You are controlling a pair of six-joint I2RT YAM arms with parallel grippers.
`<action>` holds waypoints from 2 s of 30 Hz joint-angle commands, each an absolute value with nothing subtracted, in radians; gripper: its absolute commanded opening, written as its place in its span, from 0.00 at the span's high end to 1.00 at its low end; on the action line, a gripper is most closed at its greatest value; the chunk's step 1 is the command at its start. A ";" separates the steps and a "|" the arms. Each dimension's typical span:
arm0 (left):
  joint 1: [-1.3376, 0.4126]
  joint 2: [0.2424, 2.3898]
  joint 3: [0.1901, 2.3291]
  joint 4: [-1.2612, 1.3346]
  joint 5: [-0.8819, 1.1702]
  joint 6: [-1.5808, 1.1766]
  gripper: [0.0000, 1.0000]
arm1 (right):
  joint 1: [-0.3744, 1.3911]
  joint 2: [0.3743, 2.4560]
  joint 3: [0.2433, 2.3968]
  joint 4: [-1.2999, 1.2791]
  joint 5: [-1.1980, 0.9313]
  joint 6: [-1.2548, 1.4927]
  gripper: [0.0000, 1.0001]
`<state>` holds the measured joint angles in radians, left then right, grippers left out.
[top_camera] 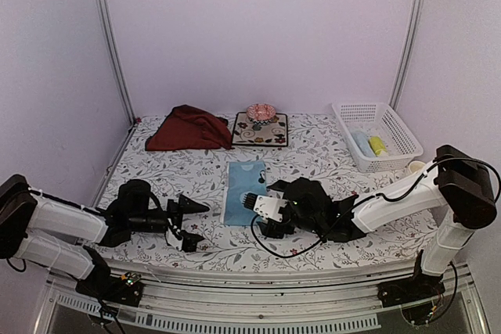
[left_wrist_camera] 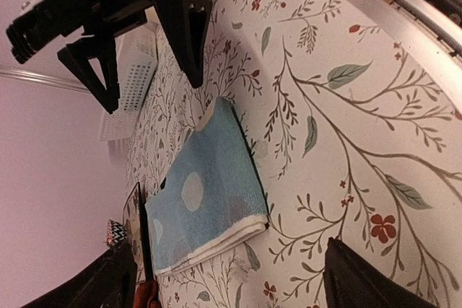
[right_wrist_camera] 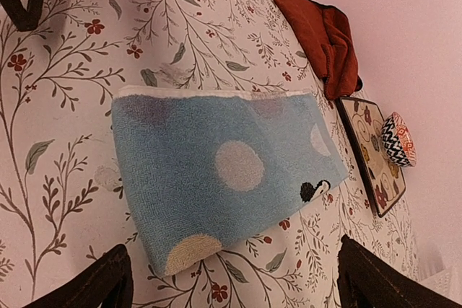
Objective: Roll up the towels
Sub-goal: Roll the towel at the center of the board.
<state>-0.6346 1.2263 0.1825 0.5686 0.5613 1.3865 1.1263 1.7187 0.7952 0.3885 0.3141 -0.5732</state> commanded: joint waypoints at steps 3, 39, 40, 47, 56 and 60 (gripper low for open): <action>-0.703 1.365 0.309 0.536 0.444 1.359 0.14 | 1.148 1.715 0.812 0.400 0.340 -0.559 0.02; -0.839 1.807 0.462 0.622 0.129 1.344 0.88 | 1.154 1.623 0.744 0.460 0.356 -0.589 0.02; -0.838 1.795 0.469 0.594 0.139 1.335 0.90 | 1.155 1.625 0.740 0.465 0.343 -0.600 0.02; -0.836 1.713 0.545 0.377 0.239 1.252 1.00 | 1.185 1.712 0.733 0.500 0.362 -0.711 0.03; -0.799 1.612 0.603 0.158 0.451 1.197 1.00 | 1.212 1.774 0.748 0.500 0.339 -0.756 0.06; -0.783 1.590 0.607 0.132 0.498 1.197 1.00 | 1.229 1.768 0.731 0.504 0.281 -0.775 0.09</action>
